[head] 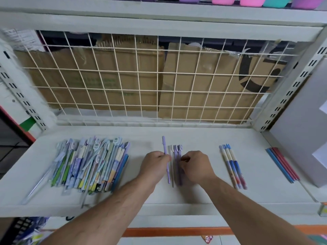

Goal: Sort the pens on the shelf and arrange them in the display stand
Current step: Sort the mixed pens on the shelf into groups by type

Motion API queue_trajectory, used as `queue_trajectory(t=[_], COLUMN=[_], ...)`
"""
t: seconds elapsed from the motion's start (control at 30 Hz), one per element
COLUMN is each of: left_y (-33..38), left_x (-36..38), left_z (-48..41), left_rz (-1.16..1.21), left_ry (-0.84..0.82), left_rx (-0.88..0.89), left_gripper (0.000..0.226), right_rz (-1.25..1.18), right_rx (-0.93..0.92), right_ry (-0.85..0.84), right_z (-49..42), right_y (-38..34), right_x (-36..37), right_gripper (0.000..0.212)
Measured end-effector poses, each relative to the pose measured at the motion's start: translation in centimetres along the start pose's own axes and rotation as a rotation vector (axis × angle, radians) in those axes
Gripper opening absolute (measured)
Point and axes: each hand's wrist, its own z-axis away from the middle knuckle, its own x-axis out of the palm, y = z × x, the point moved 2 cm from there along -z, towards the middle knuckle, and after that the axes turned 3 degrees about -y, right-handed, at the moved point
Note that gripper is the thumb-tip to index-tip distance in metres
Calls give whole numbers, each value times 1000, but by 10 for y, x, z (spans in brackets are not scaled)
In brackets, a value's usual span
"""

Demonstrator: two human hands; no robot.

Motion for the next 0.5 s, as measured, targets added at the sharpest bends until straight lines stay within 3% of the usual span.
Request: queue_trajectory(t=[0.23, 0.37, 0.5], left_y=[6, 11, 14], left_x=[16, 29, 41], left_z=[0, 2, 5], left_rz=[-47, -22, -29], left_ry=[-22, -29, -65], left_rx=[37, 71, 98], left_gripper=[14, 14, 15], right_rz=[-230, -570, -631], right_rx=[-6, 29, 62], right_ry=[15, -113, -131], right_z=[6, 9, 5], right_y=[10, 6, 14], right_x=[-11, -25, -32], right_gripper=[15, 12, 15])
